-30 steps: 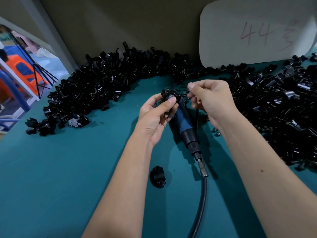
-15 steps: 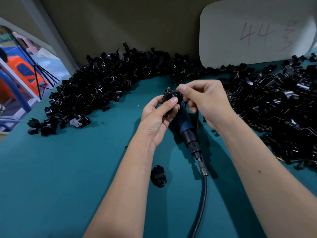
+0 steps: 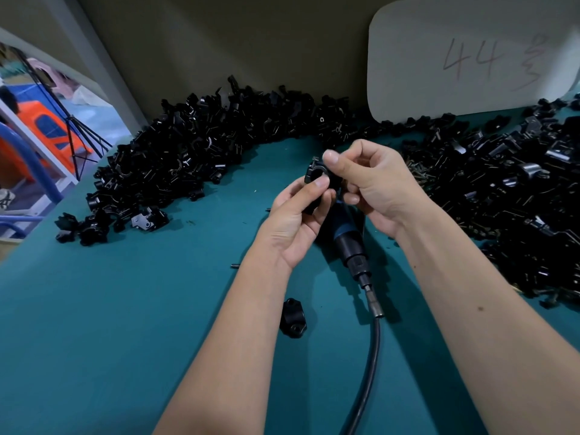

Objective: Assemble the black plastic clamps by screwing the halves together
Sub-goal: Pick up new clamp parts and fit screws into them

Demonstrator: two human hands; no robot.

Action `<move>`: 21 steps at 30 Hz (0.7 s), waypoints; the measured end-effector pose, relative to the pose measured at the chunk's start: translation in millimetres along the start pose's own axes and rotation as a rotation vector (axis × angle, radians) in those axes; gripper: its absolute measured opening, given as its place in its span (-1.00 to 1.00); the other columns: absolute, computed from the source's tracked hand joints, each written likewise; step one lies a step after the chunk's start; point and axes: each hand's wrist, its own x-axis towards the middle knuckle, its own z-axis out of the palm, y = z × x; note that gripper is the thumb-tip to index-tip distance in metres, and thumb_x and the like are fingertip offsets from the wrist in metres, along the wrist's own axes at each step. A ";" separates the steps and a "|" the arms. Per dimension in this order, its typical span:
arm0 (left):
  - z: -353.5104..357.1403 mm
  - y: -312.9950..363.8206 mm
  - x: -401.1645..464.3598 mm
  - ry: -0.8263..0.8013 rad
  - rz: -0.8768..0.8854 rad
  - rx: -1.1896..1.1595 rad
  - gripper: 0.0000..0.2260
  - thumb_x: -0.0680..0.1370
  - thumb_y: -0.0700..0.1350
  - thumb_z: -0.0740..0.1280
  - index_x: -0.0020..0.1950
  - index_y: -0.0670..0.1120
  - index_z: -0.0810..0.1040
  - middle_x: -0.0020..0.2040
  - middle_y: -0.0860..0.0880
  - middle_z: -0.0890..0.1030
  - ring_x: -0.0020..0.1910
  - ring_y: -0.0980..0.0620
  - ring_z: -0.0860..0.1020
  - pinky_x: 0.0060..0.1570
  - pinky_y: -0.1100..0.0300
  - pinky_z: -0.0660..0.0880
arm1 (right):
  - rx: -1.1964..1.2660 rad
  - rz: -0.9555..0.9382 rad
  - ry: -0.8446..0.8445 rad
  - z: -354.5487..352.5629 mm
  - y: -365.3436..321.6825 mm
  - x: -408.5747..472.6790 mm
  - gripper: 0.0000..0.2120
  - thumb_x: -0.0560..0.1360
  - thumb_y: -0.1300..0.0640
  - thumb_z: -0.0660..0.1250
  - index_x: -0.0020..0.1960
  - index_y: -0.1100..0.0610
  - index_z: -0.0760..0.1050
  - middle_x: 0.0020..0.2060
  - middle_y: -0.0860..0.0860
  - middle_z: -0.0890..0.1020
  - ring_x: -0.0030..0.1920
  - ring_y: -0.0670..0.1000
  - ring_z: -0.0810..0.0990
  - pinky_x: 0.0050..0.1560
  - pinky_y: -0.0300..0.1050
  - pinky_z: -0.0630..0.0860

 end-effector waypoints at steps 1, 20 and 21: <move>0.1 0.7 -0.1 0.019 -0.005 -0.033 -0.82 0.42 -0.29 0.49 -0.01 -0.22 0.61 -0.12 -0.12 0.65 -0.26 0.10 0.63 -0.26 0.38 0.59 | 0.042 0.011 -0.049 -1.6 -0.9 -0.7 -0.81 0.46 0.03 0.51 -0.21 0.11 0.58 -0.37 -0.04 0.45 -0.43 -0.12 0.35 -0.47 -0.28 0.34; -3.5 5.8 -1.7 -0.017 0.015 -0.006 -0.89 0.40 -0.27 0.51 -0.10 -0.19 0.66 -0.14 -0.07 0.64 -0.24 0.10 0.63 -0.26 0.40 0.58 | -0.183 -0.136 0.125 9.2 3.2 1.5 -0.71 0.45 0.11 0.60 -0.33 0.07 0.53 -0.37 0.02 0.50 -0.39 -0.11 0.42 -0.38 -0.27 0.41; -3.2 5.6 -1.3 -0.012 0.011 0.002 -0.84 0.40 -0.27 0.51 -0.05 -0.21 0.64 -0.12 -0.09 0.64 -0.23 0.10 0.63 -0.26 0.39 0.58 | -0.185 -0.147 0.133 8.1 5.2 2.4 -0.69 0.45 0.11 0.60 -0.32 0.06 0.51 -0.38 0.00 0.48 -0.40 -0.12 0.40 -0.39 -0.28 0.41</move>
